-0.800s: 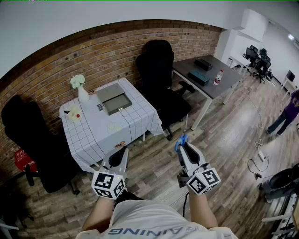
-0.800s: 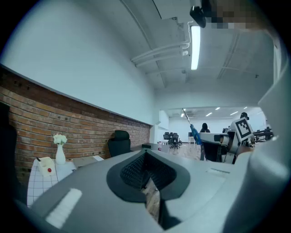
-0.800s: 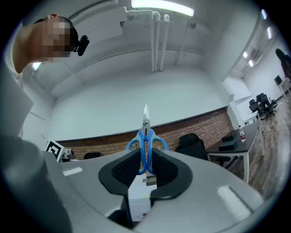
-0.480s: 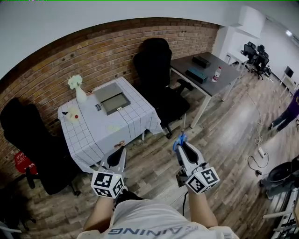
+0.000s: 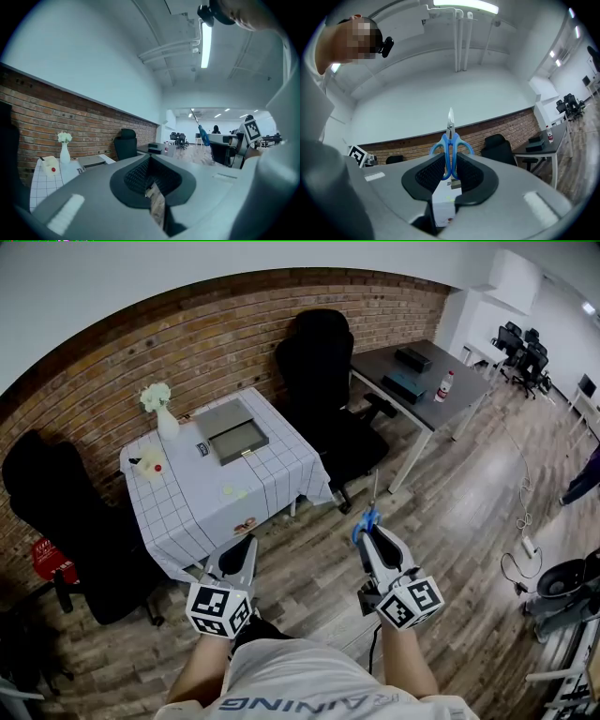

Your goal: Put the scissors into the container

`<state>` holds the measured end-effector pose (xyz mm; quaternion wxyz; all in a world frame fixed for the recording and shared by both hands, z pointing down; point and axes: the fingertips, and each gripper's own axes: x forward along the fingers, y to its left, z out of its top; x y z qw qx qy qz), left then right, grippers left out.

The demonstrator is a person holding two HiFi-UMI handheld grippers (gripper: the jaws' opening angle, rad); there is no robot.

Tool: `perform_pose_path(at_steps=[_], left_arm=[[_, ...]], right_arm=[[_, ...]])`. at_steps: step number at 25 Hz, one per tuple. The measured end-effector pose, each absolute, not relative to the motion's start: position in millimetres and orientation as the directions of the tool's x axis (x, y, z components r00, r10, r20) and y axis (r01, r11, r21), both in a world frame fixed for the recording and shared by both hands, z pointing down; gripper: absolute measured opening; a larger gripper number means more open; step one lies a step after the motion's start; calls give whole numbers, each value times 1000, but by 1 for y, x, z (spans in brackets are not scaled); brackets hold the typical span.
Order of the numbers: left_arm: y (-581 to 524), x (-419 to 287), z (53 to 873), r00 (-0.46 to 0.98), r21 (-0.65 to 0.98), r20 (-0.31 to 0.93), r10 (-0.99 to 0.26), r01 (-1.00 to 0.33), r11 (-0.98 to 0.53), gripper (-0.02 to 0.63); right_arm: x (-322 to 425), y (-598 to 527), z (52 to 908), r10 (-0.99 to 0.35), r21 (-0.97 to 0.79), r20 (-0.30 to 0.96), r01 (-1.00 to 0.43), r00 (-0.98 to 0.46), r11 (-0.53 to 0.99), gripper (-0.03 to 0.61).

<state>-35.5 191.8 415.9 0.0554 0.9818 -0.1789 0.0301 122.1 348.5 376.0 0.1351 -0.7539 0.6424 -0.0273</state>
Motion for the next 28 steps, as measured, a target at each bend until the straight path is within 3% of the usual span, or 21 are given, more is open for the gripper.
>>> perform_pose_path(at_steps=[5, 12, 28], left_arm=[[178, -35, 422, 936, 112, 92, -341, -350, -930, 0], [123, -42, 423, 928, 146, 80, -365, -373, -916, 0], [-64, -69, 400, 908, 119, 30, -418, -418, -900, 0]], right_arm=[[121, 337, 372, -972, -239, -172, -964, 159, -115, 95], [126, 278, 370, -980, -237, -135, -965, 146, -111, 95], [119, 77, 347, -984, -179, -141, -981, 105, -79, 97]])
